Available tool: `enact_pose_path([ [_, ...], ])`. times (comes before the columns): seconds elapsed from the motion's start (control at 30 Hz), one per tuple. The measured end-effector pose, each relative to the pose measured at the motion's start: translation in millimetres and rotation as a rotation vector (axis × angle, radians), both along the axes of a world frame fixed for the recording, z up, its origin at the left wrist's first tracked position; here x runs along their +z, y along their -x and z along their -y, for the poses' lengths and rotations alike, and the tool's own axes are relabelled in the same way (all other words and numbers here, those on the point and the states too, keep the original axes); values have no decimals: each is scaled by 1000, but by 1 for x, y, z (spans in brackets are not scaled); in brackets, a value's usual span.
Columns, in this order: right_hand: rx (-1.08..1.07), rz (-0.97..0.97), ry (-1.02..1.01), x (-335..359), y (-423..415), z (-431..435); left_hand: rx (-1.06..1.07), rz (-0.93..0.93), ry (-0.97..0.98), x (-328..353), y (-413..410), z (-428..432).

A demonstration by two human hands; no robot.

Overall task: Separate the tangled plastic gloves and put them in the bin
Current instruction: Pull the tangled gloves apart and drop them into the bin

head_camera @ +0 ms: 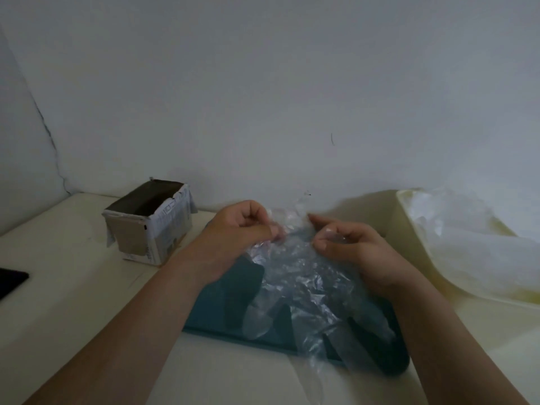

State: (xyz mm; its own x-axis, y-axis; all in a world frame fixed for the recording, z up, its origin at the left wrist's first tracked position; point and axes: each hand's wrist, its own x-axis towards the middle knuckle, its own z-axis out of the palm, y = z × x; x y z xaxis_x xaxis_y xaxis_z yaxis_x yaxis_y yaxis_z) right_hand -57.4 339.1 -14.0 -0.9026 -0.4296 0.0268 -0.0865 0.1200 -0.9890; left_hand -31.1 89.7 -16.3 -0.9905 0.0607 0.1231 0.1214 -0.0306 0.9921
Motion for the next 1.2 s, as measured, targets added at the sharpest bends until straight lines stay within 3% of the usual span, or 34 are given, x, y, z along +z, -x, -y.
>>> enact_pose_path([
  [0.07,104,67,143,3,-4,-2,-76,-45,-179,8,-7,-5],
  [0.13,174,73,157,7,-10,-2,-126,-92,-329,15,-11,-9],
  [0.23,163,83,182,8,-16,-1,-113,-96,-424,20,-12,-14],
  [0.33,140,43,238,15,-28,-8,-56,-89,-393,24,-16,-17],
  [0.53,-37,-186,40,33,-63,-33,60,-47,-317,36,-22,-1],
  [0.67,10,-326,-93,47,-78,-41,124,-48,-240,45,-30,-4],
  [0.73,93,-379,-181,59,-83,-39,47,24,-59,52,-33,-12],
  [0.87,193,-414,-294,82,-87,-29,-305,166,312,68,-45,-37],
  [0.93,191,-385,-318,88,-87,-29,-368,141,289,73,-47,-42],
  [1.0,157,-336,-345,87,-88,-36,-360,162,116,78,-50,-40],
  [1.1,69,-290,-443,78,-88,-47,-239,106,12,82,-47,-34],
  [1.2,-12,-317,-725,65,-88,-46,129,-52,200,82,-41,-31],
])
